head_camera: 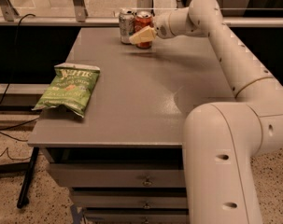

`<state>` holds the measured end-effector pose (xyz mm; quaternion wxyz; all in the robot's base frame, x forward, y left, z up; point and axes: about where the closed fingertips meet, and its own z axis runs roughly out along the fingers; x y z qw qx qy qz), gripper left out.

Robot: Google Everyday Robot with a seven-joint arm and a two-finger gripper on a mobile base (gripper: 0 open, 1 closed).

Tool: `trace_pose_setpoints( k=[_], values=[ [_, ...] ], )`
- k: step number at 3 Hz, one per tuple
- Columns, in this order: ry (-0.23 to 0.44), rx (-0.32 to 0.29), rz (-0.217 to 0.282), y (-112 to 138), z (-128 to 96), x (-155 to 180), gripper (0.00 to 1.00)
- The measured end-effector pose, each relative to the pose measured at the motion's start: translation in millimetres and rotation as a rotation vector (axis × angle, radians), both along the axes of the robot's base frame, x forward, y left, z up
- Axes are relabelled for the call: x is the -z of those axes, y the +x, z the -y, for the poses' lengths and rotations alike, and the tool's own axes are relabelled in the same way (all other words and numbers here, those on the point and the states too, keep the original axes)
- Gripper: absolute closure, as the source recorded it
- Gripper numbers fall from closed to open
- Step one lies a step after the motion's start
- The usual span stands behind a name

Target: Move coke can near 7up can

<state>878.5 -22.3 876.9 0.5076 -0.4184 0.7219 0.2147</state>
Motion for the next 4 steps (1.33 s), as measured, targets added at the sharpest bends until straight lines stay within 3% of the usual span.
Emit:
trace_pose_setpoints(
  k=[1,2,3,4],
  values=[
    [0.011,0.005,0.025,-2.8,11.9,-8.9,0.0],
    [0.01,0.026,0.062,-19.8,48.8,-20.6,0.0],
    [0.027,0.033,0.121,-56.3,97.3,-41.7,0.0],
    [0.037,0.026,0.253,-133.6,180.3,-79.6,0.0]
  ],
)
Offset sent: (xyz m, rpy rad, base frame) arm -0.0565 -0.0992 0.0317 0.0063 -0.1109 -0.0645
